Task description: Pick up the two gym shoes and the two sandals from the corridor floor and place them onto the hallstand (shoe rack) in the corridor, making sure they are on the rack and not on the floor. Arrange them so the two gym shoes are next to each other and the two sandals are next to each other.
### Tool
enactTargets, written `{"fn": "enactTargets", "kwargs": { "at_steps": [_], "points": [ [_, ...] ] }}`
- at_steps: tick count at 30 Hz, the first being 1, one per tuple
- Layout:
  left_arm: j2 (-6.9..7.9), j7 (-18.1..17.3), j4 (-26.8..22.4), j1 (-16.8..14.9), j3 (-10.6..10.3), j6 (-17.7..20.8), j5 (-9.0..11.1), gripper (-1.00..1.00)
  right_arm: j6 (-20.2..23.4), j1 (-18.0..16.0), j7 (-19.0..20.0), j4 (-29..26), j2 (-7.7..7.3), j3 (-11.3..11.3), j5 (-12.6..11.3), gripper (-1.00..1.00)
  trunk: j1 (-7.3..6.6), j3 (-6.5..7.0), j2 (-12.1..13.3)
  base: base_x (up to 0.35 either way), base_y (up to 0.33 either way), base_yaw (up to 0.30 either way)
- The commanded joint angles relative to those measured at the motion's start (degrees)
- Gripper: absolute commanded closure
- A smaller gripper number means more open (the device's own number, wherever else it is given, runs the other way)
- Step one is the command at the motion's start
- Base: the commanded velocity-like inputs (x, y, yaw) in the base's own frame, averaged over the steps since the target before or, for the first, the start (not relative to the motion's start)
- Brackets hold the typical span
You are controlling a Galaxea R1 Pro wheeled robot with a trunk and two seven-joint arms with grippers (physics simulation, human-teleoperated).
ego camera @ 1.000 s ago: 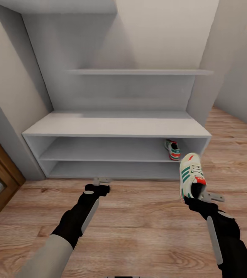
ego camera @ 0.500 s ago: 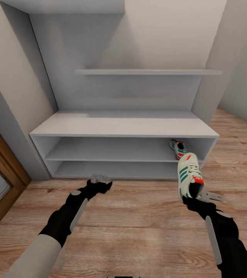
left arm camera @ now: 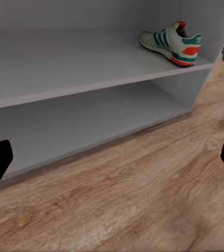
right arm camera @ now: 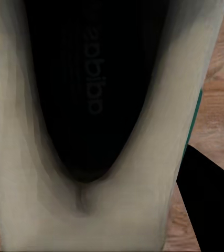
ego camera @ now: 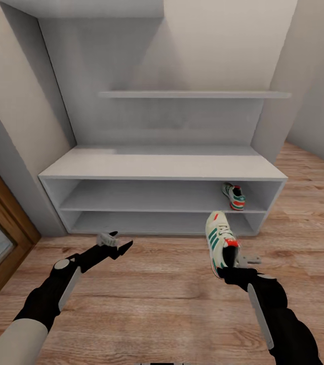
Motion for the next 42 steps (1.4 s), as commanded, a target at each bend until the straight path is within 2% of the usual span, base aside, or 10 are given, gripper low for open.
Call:
{"fn": "enactTargets", "kwargs": {
  "at_steps": [1, 4, 7, 13, 18, 29, 39, 42],
  "points": [
    [0.10, -1.35, -0.07, 0.01, -0.15, -0.03, 0.46, -1.00, 0.37, -0.03, 0.01, 1.26, 0.00, 0.24, 0.18, 1.00, -0.01, -0.05, -0.02, 0.000, 0.000, 0.000],
    [0.14, -6.40, -0.26, 0.04, -0.12, -0.24, 0.39, -1.00, 0.48, -0.47, 0.00, 8.09, 0.02, 0.53, 0.21, 1.00, -0.01, -0.05, -0.02, 0.000, 0.000, 0.000],
    [0.26, -12.44, -0.32, 0.06, 0.03, -0.30, 0.34, -1.00, 0.52, -3.58, -0.05, 16.75, 0.02, 0.63, 0.24, 1.00, -0.01, -0.05, -0.02, 0.000, 0.000, 0.000],
    [0.37, -15.56, -0.43, 0.06, 0.14, -0.26, 0.36, -1.00, 0.46, -9.74, -0.29, 26.04, 0.03, 0.67, 0.25, 1.00, -0.01, -0.05, -0.02, 0.000, 0.000, 0.000],
    [0.33, -15.84, -0.42, 0.06, 0.08, -0.25, 0.29, -1.00, 0.45, -12.00, -0.39, 27.69, 0.07, 0.80, 0.39, 1.00, -0.01, -0.05, -0.02, 0.000, 0.000, 0.000],
    [0.33, -16.29, -0.49, 0.06, 0.11, -0.17, 0.36, -1.00, 0.52, -12.40, -0.71, 27.35, 0.03, 0.77, 0.47, 1.00, -0.01, -0.05, -0.02, 0.000, 0.000, 0.000],
    [0.33, -16.30, -0.49, 0.06, 0.03, -0.16, 0.33, -1.00, -0.08, -19.70, -0.98, 28.08, 0.07, 0.76, 0.45, 1.00, -0.01, -0.05, -0.02, 0.000, 0.000, 0.000],
    [0.33, -16.30, -0.49, 0.06, 0.03, -0.16, 0.35, -1.00, -0.72, -21.65, -1.01, 29.36, 0.07, 0.76, 1.44, 1.00, -0.01, -0.05, -0.02, 0.000, 0.000, 0.000]
  ]
}}
